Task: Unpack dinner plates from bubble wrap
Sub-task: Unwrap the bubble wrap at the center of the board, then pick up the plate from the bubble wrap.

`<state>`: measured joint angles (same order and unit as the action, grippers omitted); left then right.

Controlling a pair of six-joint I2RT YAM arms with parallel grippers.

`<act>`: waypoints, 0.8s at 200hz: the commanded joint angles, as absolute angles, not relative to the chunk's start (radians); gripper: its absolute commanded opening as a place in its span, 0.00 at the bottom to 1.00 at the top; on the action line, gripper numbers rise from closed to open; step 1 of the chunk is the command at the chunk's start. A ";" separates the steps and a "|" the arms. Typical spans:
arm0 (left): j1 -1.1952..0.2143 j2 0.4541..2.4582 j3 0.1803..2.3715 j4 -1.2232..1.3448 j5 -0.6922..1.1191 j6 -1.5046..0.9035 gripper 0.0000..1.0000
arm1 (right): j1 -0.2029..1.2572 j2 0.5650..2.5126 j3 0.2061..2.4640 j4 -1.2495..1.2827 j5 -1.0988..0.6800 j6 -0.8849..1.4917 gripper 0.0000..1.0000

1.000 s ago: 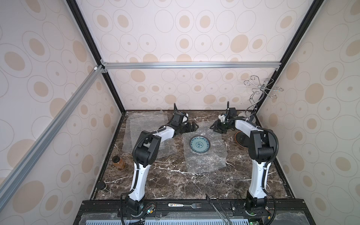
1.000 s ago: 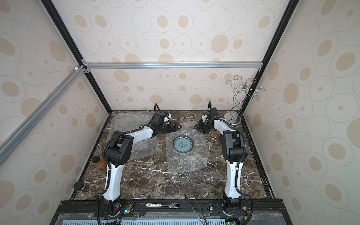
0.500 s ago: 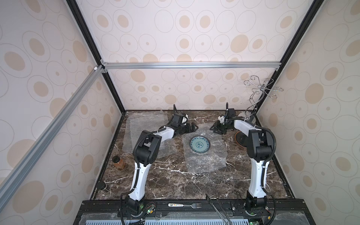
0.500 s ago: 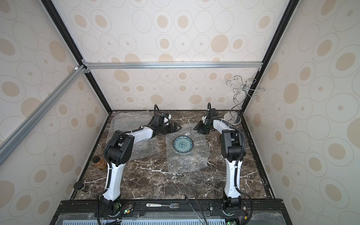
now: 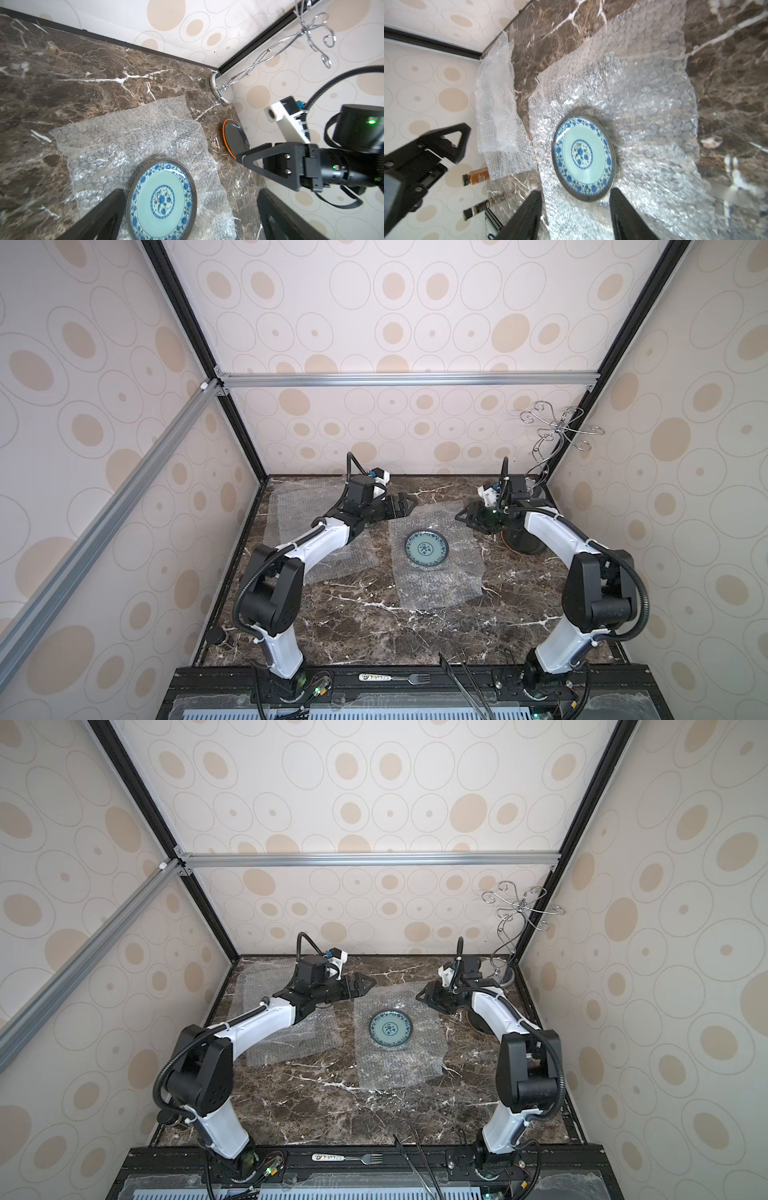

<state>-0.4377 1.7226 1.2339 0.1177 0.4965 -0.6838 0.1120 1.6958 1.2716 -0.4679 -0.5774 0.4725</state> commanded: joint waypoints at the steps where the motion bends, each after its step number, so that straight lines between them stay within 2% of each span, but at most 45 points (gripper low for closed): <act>1: -0.435 1.656 1.156 0.111 0.441 -0.681 1.00 | 0.137 1.673 1.188 -0.493 -0.594 0.461 0.59; 18: -0.444 1.578 1.081 0.139 0.419 -0.653 1.00 | 0.157 1.666 1.143 -0.485 -0.597 0.468 0.62; 26: -0.449 1.542 1.053 0.140 0.405 -0.640 1.00 | 0.167 1.667 1.123 -0.474 -0.598 0.470 0.68; 36: -0.449 1.504 1.021 0.127 0.379 -0.630 1.00 | 0.179 1.674 1.101 -0.457 -0.598 0.477 0.69; 65: -0.450 1.443 0.960 0.089 0.333 -0.608 1.00 | 0.209 1.713 1.058 -0.387 -0.602 0.511 0.67; 160: -0.450 1.459 0.910 0.091 0.328 -0.607 1.00 | 0.229 1.832 1.066 -0.301 -0.569 0.556 0.56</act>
